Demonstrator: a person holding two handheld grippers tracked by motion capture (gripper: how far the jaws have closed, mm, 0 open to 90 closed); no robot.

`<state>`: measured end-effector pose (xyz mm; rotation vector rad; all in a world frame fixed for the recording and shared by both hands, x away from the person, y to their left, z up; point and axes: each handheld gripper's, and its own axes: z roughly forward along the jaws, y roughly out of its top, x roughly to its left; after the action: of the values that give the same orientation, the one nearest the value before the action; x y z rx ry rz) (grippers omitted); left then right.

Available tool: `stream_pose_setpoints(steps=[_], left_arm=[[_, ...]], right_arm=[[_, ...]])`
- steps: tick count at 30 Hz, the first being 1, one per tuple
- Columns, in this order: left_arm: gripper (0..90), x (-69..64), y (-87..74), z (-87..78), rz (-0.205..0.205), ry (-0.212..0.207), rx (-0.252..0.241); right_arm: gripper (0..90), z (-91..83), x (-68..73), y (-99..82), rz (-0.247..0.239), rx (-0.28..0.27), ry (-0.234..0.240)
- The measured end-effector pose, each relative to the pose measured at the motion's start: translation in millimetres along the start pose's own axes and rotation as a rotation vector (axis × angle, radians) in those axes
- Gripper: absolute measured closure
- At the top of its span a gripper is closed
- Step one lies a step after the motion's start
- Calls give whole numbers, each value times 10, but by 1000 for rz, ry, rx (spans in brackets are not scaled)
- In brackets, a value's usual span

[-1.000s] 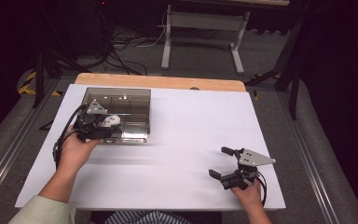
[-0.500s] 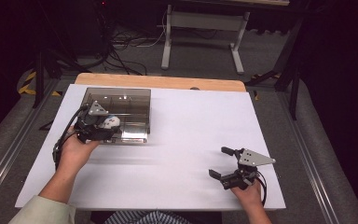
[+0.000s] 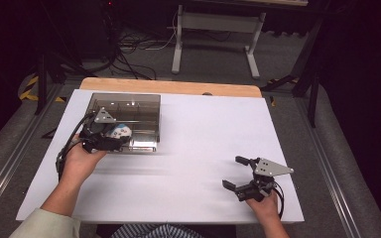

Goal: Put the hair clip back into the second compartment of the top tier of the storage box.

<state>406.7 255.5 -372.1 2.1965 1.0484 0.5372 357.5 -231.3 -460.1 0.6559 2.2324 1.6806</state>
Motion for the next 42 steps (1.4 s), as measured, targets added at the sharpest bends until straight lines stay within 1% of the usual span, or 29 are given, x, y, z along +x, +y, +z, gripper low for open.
stream_pose_setpoints(steps=[2, 5, 7, 8, 9, 10, 11, 12, 13, 14, 15, 16, 18, 19, 20, 21, 22, 23, 24, 25, 27, 28, 29, 35, 37, 42], left_arm=[[320, -6, 3, -17, -4, 0, -9], [318, -3, 13, -54, -6, 5, -35], [320, -2, 20, -82, -20, -8, -65], [341, -2, 22, -90, -23, -8, -75], [376, 2, 26, -94, -23, -6, -87], [404, 2, 26, -100, -27, -14, -100], [454, 5, 28, -110, -28, -25, -115], [512, 6, 31, -123, -30, -32, -130], [624, 5, 39, -147, -32, -34, -159], [681, 5, 39, -147, -32, -34, -159], [681, 6, 44, -155, -37, -34, -167], [729, 9, 48, -156, -40, -29, -178], [786, 11, 59, -149, -59, -16, -190], [848, 18, 68, -136, -56, -4, -192], [866, 18, 68, -136, -56, -4, -192], [878, 20, 74, -116, -72, 3, -190], [888, 20, 74, -116, -72, 3, -190], [897, 32, 79, -100, -74, 4, -180], [899, 39, 80, -68, -79, 4, -168], [900, 39, 80, -68, -79, 4, -168], [900, 38, 81, -18, -73, -2, -139], [900, 38, 81, -18, -73, -2, -139], [900, 39, 81, 11, -76, -11, -116], [900, 70, 72, 34, -89, -31, -95], [900, 69, 71, 50, -88, -35, -84], [900, 75, 67, 65, -84, -31, -71]], right_arm=[[0, 0, 1, 0, 0, 0, 0], [0, 0, 2, 0, -1, 0, 0], [0, 0, 1, 0, -1, 0, 0], [0, 0, 1, 0, -1, 0, 0], [0, 1, 1, 0, -1, 1, 0], [0, 2, 2, 0, -2, 1, -1], [0, 2, 3, 0, -2, 2, -1], [0, 2, 3, 0, -2, 2, -1], [0, 2, 2, 0, -2, 2, -1], [0, 2, 2, 0, -2, 2, -1], [0, 2, 2, 0, -2, 2, -1], [0, 2, 3, 0, -2, 1, -1], [0, 3, 3, 0, -2, 3, -1], [0, 2, 3, 0, -2, 2, -1], [0, 2, 2, -1, -1, 2, 0], [0, 1, 1, -1, -1, 1, -1], [0, 1, 1, -1, -1, 1, -1], [0, 1, 1, -1, -1, 1, 0], [0, 1, 2, 0, -1, 1, 0], [0, 1, 2, 0, -1, 1, 0], [0, 3, 3, 0, -2, 2, 0], [0, 3, 3, 0, -2, 2, 0], [0, 4, 2, -1, -2, 3, 0], [0, 1, 1, 0, 2, 2, 1], [0, 3, -2, -1, 0, 2, 0], [0, 1, -1, -1, 2, 2, 0]])
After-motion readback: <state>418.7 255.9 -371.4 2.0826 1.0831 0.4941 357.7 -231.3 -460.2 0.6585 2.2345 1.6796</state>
